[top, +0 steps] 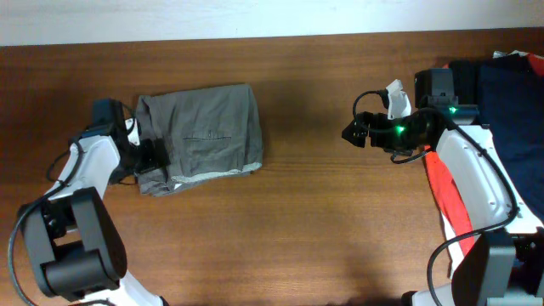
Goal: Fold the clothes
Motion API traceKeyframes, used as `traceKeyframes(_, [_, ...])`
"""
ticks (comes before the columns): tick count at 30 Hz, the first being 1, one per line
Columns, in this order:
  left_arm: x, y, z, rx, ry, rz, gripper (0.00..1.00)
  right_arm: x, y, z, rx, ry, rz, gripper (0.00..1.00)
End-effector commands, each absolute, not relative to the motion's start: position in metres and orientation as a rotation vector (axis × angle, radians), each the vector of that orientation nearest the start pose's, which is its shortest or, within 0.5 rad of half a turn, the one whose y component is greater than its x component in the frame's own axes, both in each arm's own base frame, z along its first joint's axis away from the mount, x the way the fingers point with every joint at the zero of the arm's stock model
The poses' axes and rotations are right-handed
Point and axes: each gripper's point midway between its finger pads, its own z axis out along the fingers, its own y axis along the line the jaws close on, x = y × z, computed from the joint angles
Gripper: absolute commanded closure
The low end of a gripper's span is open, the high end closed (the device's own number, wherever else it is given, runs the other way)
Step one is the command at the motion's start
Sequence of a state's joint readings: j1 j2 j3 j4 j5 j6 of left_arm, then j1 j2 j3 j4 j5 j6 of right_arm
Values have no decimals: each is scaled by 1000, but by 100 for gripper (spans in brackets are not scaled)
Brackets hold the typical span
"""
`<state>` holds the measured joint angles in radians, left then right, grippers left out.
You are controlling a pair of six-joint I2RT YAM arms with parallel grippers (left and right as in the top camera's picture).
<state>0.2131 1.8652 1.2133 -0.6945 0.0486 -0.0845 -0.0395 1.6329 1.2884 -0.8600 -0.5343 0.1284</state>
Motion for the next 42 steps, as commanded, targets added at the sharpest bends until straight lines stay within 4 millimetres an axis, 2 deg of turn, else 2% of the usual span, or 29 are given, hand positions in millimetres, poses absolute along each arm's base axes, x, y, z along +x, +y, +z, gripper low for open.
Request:
traceKeyframes(1, [378,47,5,-305,2919,-288,1,372,71,146,84,2698,746,2])
traceKeyframes(3, [379,21,-2,-216,2907,-512,1,372,71,146,85,2698,746,2])
traceKeyframes(5, [386,6,6,-191,2850,-649,1,372,71,146,85,2698,746,2])
traceKeyframes(7, [387,7,12,-218,2814,-731,1,372,71,146,85,2698,746,1])
traceKeyframes(8, [389,7,21,-249,2752,-845,1,372,71,146,85,2698,745,2])
traceKeyframes(10, [390,11,32,-294,2684,-967,1,372,71,146,84,2698,746,2])
traceKeyframes(17, [390,-8,31,-212,2707,-964,1,372,71,146,85,2698,746,2])
traceKeyframes(21, [381,3,13,-242,2829,-768,1,372,71,146,85,2698,746,2])
traceKeyframes(24, [381,-7,12,-200,2842,-756,2,372,71,146,84,2698,746,2])
traceKeyframes(28, [379,-17,4,-197,2908,-632,3,372,71,146,84,2698,745,2])
traceKeyframes(30, [378,-19,0,-231,2939,-563,11,372,71,146,85,2698,746,2])
traceKeyframes(34, [379,-21,0,-216,2939,-545,67,372,71,146,85,2698,746,2])
traceKeyframes(35, [381,-20,0,-213,2930,-542,78,372,71,146,85,2698,745,2])
traceKeyframes(36, [383,-19,0,-211,2923,-525,97,372,71,146,84,2698,746,2])
traceKeyframes(38, [387,-3,-4,-218,2926,-391,99,372,71,146,84,2698,746,2])
traceKeyframes(39, [395,2,-3,-213,2898,-344,99,372,71,146,85,2698,746,2])
traceKeyframes(40, [413,14,6,-204,2847,-251,100,372,71,146,84,2698,746,2])
traceKeyframes(42, [451,38,43,-129,2745,-58,99,372,71,146,85,2698,746,2])
